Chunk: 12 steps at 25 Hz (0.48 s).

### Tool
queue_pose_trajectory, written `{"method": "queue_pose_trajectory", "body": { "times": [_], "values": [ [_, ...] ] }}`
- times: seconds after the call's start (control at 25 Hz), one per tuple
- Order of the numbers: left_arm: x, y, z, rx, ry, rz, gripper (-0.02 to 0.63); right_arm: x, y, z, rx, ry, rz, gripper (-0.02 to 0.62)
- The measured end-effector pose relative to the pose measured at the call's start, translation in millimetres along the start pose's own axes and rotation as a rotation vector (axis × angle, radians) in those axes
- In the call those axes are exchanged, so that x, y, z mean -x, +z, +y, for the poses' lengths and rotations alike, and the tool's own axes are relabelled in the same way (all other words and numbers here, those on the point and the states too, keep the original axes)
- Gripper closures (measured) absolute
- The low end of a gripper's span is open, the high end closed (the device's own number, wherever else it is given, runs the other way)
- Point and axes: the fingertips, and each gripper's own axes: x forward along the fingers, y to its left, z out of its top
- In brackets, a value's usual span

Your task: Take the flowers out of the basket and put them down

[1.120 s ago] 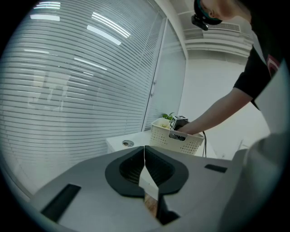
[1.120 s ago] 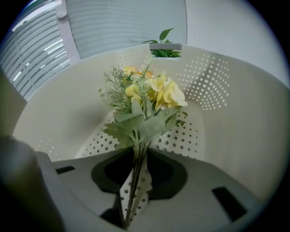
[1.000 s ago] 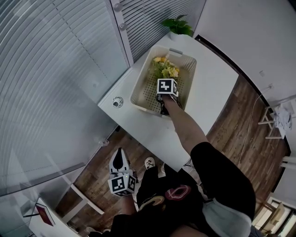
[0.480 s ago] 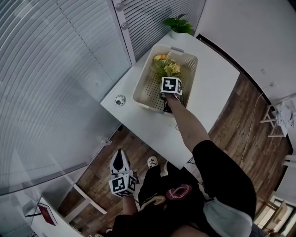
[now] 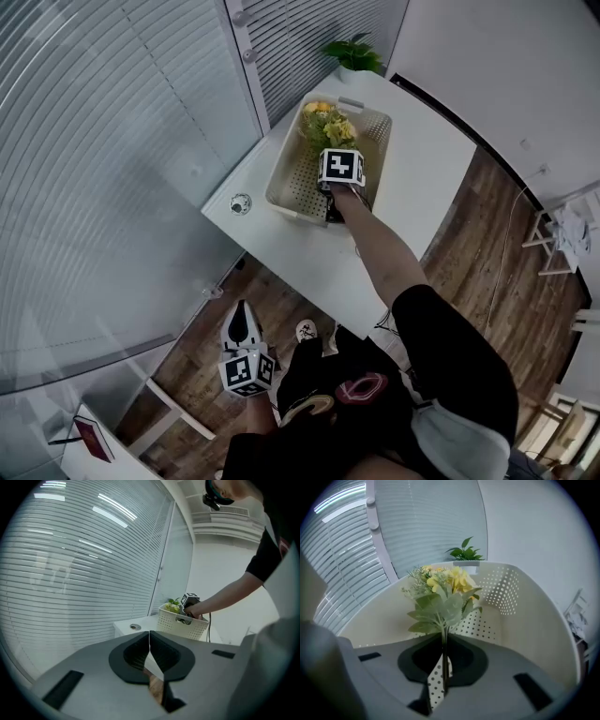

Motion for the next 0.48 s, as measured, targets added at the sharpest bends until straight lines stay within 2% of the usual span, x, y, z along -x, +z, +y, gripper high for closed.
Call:
{"method": "queue_pose_trajectory", "body": {
  "times": [0.24,0.48],
  "values": [
    [7,2,2,0.004,-0.009,-0.013,0.588,19,12,1,0.008,0.005,-0.03,0.558],
    [13,4,10,0.03,-0.001,-0.028,0.588,40,28,10,0.077,0.01,-0.102,0.558]
  ]
}}
